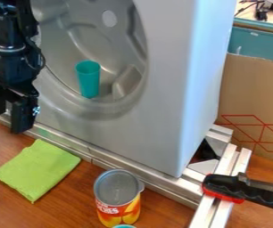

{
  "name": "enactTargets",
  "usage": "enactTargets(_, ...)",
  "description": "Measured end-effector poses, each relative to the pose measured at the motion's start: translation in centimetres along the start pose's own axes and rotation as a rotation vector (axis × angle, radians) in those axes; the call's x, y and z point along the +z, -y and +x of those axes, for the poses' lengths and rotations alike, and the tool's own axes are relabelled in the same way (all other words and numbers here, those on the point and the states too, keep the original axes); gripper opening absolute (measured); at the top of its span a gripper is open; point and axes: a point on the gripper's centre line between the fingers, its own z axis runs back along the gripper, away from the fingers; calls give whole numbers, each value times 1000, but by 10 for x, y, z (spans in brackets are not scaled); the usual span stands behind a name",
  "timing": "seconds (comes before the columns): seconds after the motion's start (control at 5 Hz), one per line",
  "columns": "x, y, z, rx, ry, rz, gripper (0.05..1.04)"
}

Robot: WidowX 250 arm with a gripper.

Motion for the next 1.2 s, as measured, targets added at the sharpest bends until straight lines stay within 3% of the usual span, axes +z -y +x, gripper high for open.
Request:
enactTargets(0.2, -6, 2, 0, -8, -18, -16, 1000)
enactTargets(0.6, -32, -37, 10, -48, 12, -214, 1000)
enactTargets(1.0, -66, -45, 29, -91, 28, -221, 1000)
enactTargets(1.2, -87, -17, 29, -129, 23, -175, 1000)
